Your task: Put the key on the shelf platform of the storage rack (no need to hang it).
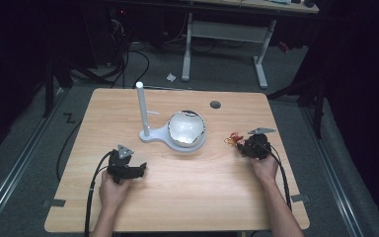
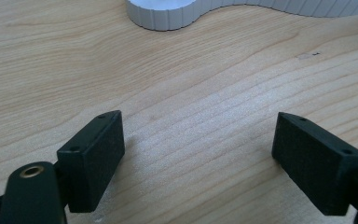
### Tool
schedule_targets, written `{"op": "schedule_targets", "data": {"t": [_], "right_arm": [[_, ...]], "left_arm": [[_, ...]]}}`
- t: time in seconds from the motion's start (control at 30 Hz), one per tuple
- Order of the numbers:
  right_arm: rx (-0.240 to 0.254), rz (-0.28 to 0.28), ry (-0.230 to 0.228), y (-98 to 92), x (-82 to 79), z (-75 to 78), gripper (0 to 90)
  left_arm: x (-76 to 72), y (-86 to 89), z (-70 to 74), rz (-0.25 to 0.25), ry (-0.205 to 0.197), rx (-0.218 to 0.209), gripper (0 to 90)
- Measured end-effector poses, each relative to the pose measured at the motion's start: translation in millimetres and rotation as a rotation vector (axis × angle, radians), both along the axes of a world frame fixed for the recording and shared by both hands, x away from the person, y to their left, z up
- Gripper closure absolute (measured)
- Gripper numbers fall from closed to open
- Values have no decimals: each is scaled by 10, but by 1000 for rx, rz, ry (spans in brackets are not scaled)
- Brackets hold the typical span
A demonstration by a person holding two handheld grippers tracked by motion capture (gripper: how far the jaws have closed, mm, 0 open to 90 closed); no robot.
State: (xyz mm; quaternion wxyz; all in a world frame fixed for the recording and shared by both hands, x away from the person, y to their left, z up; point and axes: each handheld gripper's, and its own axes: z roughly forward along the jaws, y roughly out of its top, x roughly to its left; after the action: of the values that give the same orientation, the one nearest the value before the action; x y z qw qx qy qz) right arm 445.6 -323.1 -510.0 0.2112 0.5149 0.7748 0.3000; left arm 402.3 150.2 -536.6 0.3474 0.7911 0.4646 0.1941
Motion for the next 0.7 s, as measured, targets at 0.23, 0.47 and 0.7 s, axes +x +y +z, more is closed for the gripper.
{"op": "schedule_targets", "data": {"t": [0.23,0.47,0.7], "right_arm": [[32,15,-60,-40,-120,203,625],[72,27,-125,-116,-286,445,627],[103,40,-176,-172,-446,666,628]], "left_arm": [[-2,-3,1,1,-1,4,171],[-2,-4,0,1,-1,4,171],[-2,-4,0,1,-1,4,171]]}}
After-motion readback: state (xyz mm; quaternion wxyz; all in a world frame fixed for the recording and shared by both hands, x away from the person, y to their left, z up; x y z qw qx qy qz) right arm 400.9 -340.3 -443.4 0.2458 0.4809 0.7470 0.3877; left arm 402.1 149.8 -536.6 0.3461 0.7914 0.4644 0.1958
